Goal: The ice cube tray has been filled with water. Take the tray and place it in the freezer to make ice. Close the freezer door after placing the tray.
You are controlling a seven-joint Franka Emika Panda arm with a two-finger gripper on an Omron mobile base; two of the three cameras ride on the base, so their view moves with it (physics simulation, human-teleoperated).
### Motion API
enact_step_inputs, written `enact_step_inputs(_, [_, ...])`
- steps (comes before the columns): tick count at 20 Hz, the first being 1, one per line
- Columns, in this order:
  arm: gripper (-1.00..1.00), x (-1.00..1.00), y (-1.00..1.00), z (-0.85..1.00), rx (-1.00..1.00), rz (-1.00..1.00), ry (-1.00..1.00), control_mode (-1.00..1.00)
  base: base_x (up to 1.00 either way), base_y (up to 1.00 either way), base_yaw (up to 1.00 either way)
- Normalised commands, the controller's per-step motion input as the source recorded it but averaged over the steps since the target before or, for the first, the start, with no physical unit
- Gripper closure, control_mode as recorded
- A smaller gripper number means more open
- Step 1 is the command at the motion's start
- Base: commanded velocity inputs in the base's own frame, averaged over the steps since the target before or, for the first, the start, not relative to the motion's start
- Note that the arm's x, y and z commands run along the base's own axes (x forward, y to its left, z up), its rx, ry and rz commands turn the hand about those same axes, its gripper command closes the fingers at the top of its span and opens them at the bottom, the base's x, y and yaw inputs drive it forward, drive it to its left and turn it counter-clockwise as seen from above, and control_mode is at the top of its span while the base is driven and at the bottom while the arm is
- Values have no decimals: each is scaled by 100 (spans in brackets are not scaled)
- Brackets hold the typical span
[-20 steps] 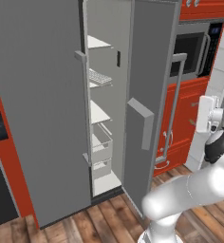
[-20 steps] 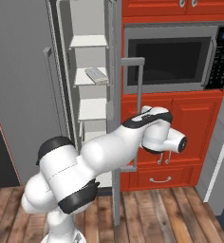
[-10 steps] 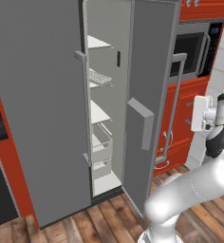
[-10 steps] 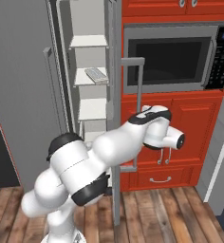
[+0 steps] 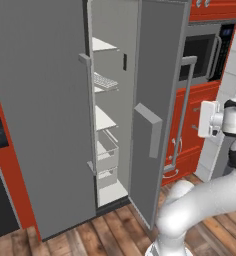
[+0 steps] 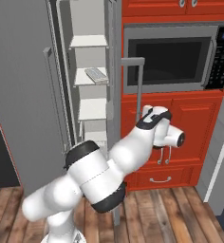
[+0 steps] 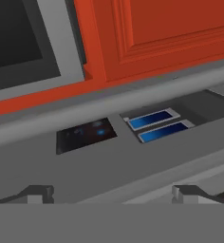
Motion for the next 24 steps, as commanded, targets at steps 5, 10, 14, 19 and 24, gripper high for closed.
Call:
enact_step_inputs(5, [-100, 27, -11, -8, 0, 1, 0, -100, 0, 0, 0])
enact_step_inputs(10, [-100, 34, -2, -21, 0, 2, 0, -100, 0, 0, 0])
enact_step_inputs(14, [-100, 41, 0, -24, 0, 2, 0, -100, 0, 0, 0])
enact_step_inputs(19, [-100, 35, -11, -14, 0, 0, 0, -100, 0, 0, 0])
enact_step_inputs(24, [-100, 22, -33, -8, 0, 0, 0, -100, 0, 0, 0])
